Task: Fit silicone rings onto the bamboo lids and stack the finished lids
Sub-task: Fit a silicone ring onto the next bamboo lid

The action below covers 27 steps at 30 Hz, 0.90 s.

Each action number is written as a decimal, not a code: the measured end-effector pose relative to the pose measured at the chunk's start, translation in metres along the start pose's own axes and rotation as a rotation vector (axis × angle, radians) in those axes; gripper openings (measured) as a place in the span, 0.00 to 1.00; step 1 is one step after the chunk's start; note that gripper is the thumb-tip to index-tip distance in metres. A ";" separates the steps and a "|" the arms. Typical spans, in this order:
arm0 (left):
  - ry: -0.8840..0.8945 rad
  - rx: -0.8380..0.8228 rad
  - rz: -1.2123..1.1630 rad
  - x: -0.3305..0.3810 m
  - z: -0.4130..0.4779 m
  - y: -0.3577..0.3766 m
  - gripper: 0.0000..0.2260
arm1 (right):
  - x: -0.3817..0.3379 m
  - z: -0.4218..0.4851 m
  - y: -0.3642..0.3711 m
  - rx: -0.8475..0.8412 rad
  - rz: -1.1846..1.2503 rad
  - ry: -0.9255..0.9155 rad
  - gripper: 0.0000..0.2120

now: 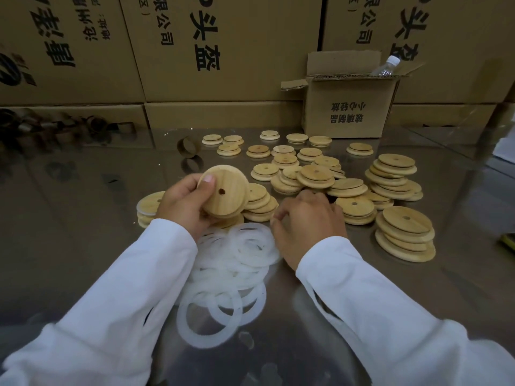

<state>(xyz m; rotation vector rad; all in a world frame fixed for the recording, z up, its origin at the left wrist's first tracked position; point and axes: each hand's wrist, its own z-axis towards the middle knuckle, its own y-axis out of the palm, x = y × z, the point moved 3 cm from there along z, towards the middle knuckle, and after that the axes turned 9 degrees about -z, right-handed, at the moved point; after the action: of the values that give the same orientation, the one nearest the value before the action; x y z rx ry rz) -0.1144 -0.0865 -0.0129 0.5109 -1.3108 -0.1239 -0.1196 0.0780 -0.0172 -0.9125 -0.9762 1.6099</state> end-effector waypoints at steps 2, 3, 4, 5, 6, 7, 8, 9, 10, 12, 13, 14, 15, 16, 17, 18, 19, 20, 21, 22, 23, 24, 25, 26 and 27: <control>-0.060 0.006 -0.059 -0.001 -0.001 0.002 0.10 | -0.002 -0.001 0.004 -0.051 0.010 0.007 0.12; -0.076 -0.002 -0.072 -0.002 -0.001 0.003 0.10 | -0.003 -0.001 0.005 -0.066 0.006 0.008 0.13; -0.085 -0.013 -0.072 -0.002 -0.002 0.004 0.10 | -0.004 -0.001 0.006 -0.083 -0.008 0.005 0.14; -0.091 -0.024 -0.059 -0.002 -0.002 0.004 0.09 | -0.004 -0.001 0.008 -0.100 -0.011 0.000 0.14; -0.096 -0.031 -0.043 -0.003 -0.002 0.004 0.09 | -0.004 -0.001 0.008 -0.110 0.006 -0.003 0.13; -0.100 -0.036 -0.030 -0.003 -0.003 0.005 0.09 | -0.004 -0.001 0.008 -0.114 0.035 -0.003 0.11; -0.105 -0.039 -0.022 -0.003 -0.003 0.005 0.09 | -0.004 0.000 0.007 -0.109 0.067 -0.003 0.09; -0.109 -0.040 -0.015 -0.003 -0.003 0.004 0.09 | -0.004 0.000 0.007 -0.094 0.090 -0.002 0.07; -0.110 -0.035 -0.012 -0.003 -0.002 0.004 0.09 | -0.005 0.001 0.005 -0.068 0.104 0.001 0.06; -0.119 -0.021 -0.005 -0.003 -0.002 0.003 0.09 | -0.002 0.002 0.000 0.039 0.194 0.028 0.03; -0.131 -0.020 -0.002 -0.003 -0.002 0.003 0.08 | 0.000 0.003 -0.004 0.112 0.297 0.056 0.03; -0.141 -0.027 -0.005 -0.003 -0.002 0.003 0.09 | 0.003 0.003 -0.008 0.198 0.432 0.083 0.05; -0.152 -0.039 -0.011 -0.003 -0.002 0.003 0.09 | 0.004 0.003 -0.013 0.297 0.588 0.099 0.05; -0.159 -0.054 -0.018 -0.003 -0.002 0.002 0.10 | 0.005 0.002 -0.018 0.399 0.727 0.098 0.06; -0.167 -0.067 -0.024 -0.003 -0.003 0.002 0.10 | 0.005 0.001 -0.023 0.481 0.830 0.082 0.06; -0.173 -0.073 -0.026 -0.003 -0.003 0.003 0.11 | 0.004 0.000 -0.027 0.528 0.910 0.060 0.07; -0.181 -0.074 -0.025 -0.003 -0.003 0.003 0.11 | 0.003 -0.001 -0.029 0.539 0.984 0.045 0.08; -0.190 -0.072 -0.022 -0.003 -0.003 0.004 0.11 | 0.002 -0.001 -0.030 0.518 1.061 0.036 0.08; -0.201 -0.071 -0.024 -0.004 -0.004 0.004 0.10 | 0.002 0.000 -0.030 0.465 1.148 0.033 0.08; -0.207 -0.066 -0.035 -0.004 -0.004 0.005 0.10 | 0.001 0.001 -0.029 0.380 1.244 0.034 0.07; -0.213 -0.056 -0.049 -0.004 -0.004 0.005 0.10 | -0.001 0.002 -0.028 0.271 1.330 0.036 0.07; -0.219 -0.046 -0.055 -0.004 -0.004 0.005 0.11 | -0.004 0.003 -0.026 0.161 1.380 0.027 0.07; -0.231 -0.038 -0.053 -0.004 -0.004 0.006 0.13 | -0.007 0.002 -0.023 0.067 1.385 0.015 0.07; -0.242 -0.036 -0.043 -0.005 -0.003 0.006 0.15 | -0.009 0.002 -0.019 -0.003 1.361 0.014 0.07; -0.256 -0.040 -0.022 -0.006 -0.002 0.007 0.18 | -0.010 0.001 -0.016 -0.051 1.316 0.032 0.08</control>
<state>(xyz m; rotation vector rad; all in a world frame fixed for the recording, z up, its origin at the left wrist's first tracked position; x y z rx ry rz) -0.1154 -0.0778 -0.0161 0.4860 -1.5494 -0.2396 -0.1122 0.0705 -0.0015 -1.7979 -0.3077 2.5917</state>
